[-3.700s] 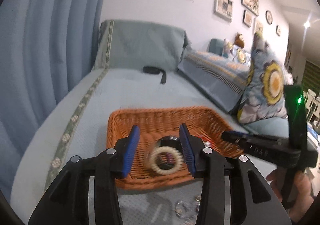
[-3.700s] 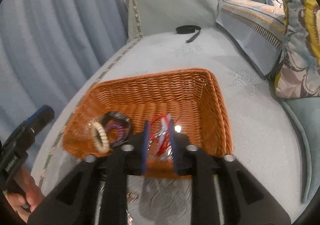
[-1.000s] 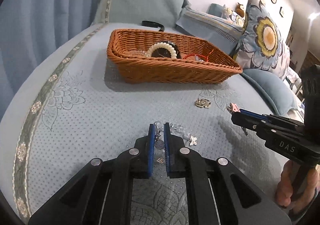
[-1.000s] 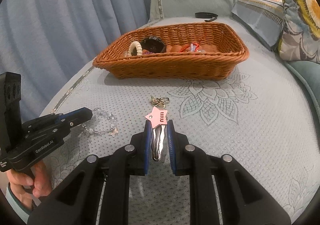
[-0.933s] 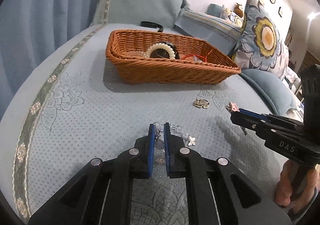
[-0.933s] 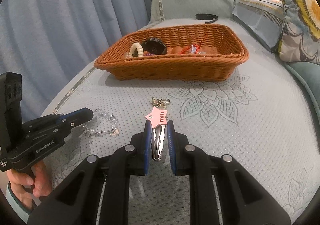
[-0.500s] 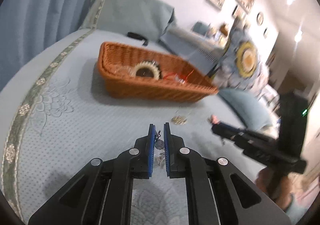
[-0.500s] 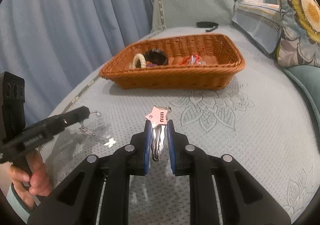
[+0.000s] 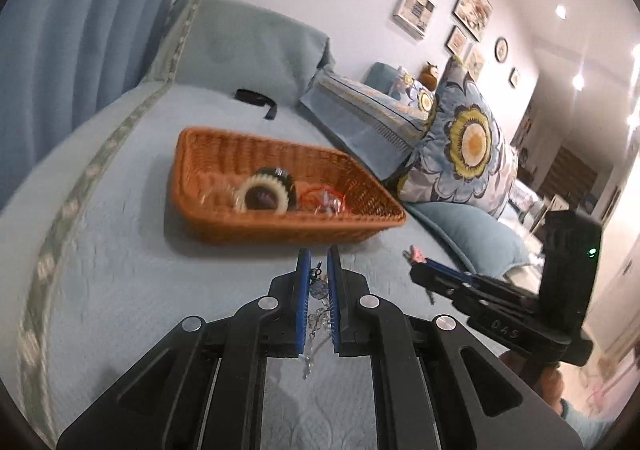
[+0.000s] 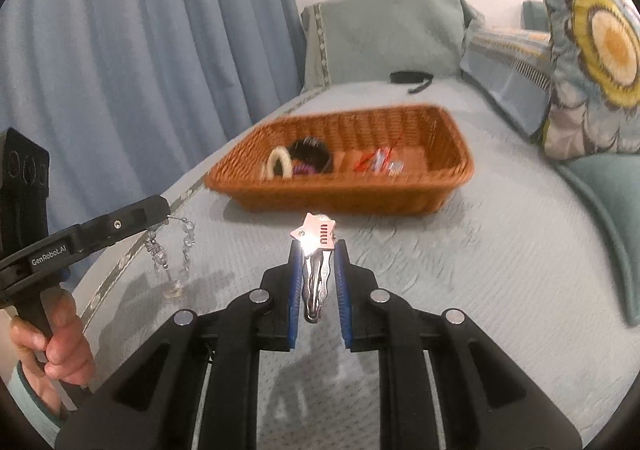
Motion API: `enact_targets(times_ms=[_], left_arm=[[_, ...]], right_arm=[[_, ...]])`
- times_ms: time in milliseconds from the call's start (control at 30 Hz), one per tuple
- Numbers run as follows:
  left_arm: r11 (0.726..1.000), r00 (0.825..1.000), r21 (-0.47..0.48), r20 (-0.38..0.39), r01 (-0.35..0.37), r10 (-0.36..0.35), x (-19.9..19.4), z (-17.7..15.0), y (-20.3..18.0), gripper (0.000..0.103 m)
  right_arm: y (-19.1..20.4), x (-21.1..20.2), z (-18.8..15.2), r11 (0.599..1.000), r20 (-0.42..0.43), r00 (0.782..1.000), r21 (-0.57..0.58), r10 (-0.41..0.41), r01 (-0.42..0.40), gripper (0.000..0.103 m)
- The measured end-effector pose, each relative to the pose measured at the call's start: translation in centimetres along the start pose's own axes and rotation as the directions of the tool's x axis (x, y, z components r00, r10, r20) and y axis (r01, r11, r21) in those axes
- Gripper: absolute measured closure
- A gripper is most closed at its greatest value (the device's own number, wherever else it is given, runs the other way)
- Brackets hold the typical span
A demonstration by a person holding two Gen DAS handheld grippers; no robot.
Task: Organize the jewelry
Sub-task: 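Carry the charm chain and pink star keychain over the basket with both tools, then open both tools to release the chain and keychain into the basket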
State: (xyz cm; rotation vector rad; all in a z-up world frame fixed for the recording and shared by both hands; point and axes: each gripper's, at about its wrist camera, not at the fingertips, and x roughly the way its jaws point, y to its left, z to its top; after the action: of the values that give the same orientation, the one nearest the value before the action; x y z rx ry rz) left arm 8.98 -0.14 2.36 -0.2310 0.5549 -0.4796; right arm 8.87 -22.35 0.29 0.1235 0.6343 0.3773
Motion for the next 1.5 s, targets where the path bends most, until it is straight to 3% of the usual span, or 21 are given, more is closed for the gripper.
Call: enact_targets(times_ms=[267, 400, 467, 633, 1000, 1033, 1133, 1200, 1267, 1500], left_arm=[[0.993, 0.997, 0.119, 0.072, -0.019, 0.011, 2.2, 8.1, -2.9, 0.096], [0.992, 0.996, 0.116, 0.076, -0.051, 0.042, 5.3, 11.1, -2.5, 0.096], [0.990, 0.994, 0.109, 0.070, -0.088, 0.081, 7.2, 11.8, -1.8, 0.096], [0.984, 0.987, 0.072, 0.018, -0.163, 0.162, 11.0, 11.3, 1.3, 0.096], [0.981, 0.980, 0.050, -0.052, -0.188, 0.191, 13.1, 8.9, 3.7, 0.095], [0.982, 0.981, 0.047, -0.054, -0.185, 0.187, 13.1, 8.8, 3.7, 0.094], [0.984, 0.984, 0.038, -0.032, -0.175, 0.176, 12.3, 8.6, 3.6, 0.072], [0.985, 0.985, 0.046, -0.010, -0.169, 0.170, 11.3, 8.6, 3.1, 0.071], [0.988, 0.989, 0.044, 0.015, -0.150, 0.150, 9.9, 8.5, 2.6, 0.069], [0.992, 0.988, 0.033, 0.104, -0.121, 0.117, 3.9, 6.9, 0.7, 0.064]], right_arm=[[-0.9, 1.6, 7.2, 1.000, 0.032, 0.999, -0.020, -0.012, 0.013, 0.089], [-2.8, 4.3, 10.7, 0.999, 0.010, 1.000, 0.043, -0.011, 0.010, 0.089], [-4.4, 6.8, 12.1, 0.994, -0.040, 0.999, 0.108, 0.028, -0.023, 0.089], [-6.5, 11.7, 12.2, 0.978, -0.147, 0.987, 0.203, 0.066, -0.036, 0.089], [-5.6, 15.4, 10.0, 0.993, -0.228, 0.973, 0.108, -0.032, 0.058, 0.089], [-5.5, 15.3, 9.9, 0.993, -0.228, 0.973, 0.103, -0.039, 0.064, 0.089], [-5.5, 15.1, 9.8, 0.993, -0.234, 0.971, 0.094, -0.052, 0.076, 0.085], [-5.5, 14.4, 10.0, 0.992, -0.217, 0.975, 0.101, -0.050, 0.073, 0.068], [-5.5, 13.3, 10.0, 0.993, -0.190, 0.981, 0.106, -0.035, 0.056, 0.058], [-3.8, 7.5, 8.3, 0.993, -0.109, 0.992, 0.105, 0.057, -0.046, 0.058]])
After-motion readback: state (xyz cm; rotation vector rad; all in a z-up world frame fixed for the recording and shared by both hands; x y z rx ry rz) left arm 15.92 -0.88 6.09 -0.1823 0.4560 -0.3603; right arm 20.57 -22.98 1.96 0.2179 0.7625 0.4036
